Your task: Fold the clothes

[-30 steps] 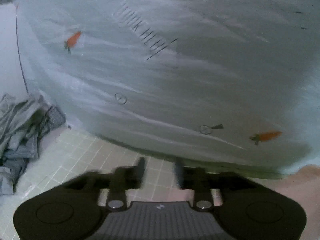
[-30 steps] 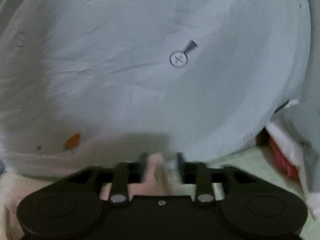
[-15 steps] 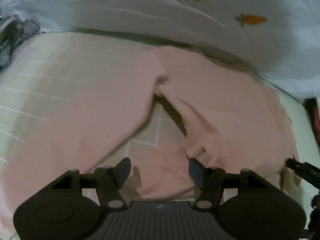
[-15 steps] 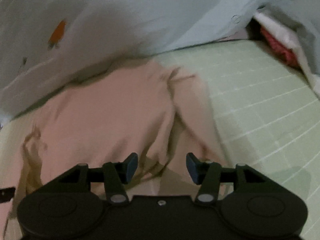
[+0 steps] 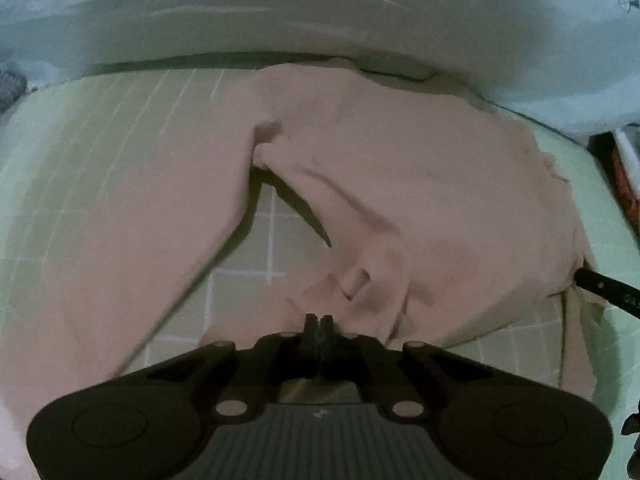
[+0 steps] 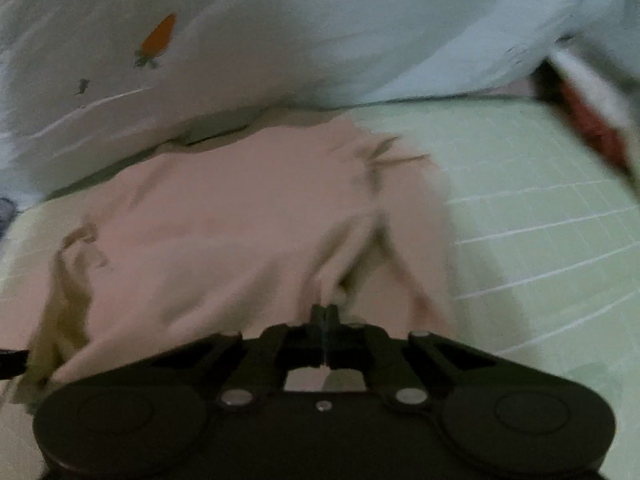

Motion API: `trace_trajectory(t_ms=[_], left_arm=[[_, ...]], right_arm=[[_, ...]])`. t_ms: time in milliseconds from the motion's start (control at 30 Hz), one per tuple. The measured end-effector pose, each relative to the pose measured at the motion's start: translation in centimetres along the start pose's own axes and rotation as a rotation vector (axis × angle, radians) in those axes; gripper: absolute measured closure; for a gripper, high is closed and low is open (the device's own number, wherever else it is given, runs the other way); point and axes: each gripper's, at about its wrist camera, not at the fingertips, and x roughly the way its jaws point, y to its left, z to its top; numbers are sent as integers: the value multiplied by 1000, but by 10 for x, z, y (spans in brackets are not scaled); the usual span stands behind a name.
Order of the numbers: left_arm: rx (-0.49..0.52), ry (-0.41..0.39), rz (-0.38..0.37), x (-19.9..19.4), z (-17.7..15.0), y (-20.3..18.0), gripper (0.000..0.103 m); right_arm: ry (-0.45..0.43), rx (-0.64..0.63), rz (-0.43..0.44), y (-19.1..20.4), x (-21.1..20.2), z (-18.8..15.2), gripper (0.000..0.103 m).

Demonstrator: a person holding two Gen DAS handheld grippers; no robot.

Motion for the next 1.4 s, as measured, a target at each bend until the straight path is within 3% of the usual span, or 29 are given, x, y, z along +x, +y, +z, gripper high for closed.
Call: trace_trajectory(t_ms=[133, 233, 267, 333, 400, 467, 533, 567, 600, 867, 967, 1100, 1267, 1400], left_arm=[[-52, -32, 1, -22, -7, 11, 103], [-107, -64, 0, -32, -8, 23, 102], [-124, -71, -8, -34, -7, 26, 100], [-132, -74, -6, -36, -5, 27, 75], [-110, -82, 11, -39, -4, 22, 60], [-95, -88, -2, -40, -4, 16, 56], [-83, -82, -16, -38, -4, 10, 40], [-73, -77, -19, -36, -5, 7, 36], [-55, -73, -16, -35, -5, 3, 31], [31, -33, 38, -19, -8, -14, 31], [34, -29, 30, -17, -10, -13, 44], [26, -23, 11, -14, -11, -11, 57], [18, -14, 13, -11, -13, -9, 59], [4, -7, 20, -10, -15, -5, 59]], right_arm=[[-69, 46, -60, -27, -29, 12, 103], [-65, 80, -36, -45, -34, 21, 102], [-55, 94, -23, -47, -31, 21, 97], [-30, 111, -4, -44, -23, 18, 84], [-9, 124, 36, -35, -17, 13, 67], [3, 129, 71, -23, -12, 7, 55], [4, 106, 94, -11, -7, 1, 40], [3, 93, 103, -5, -5, -1, 23], [4, 84, 115, 0, -3, -4, 0], [16, 31, 100, 24, -4, -24, 0], [-9, -10, 88, 31, -11, -30, 0], [-7, -52, 144, 40, -11, -31, 0], [81, -70, 215, 42, 3, -36, 8], [87, -99, 101, 26, 8, -37, 11]])
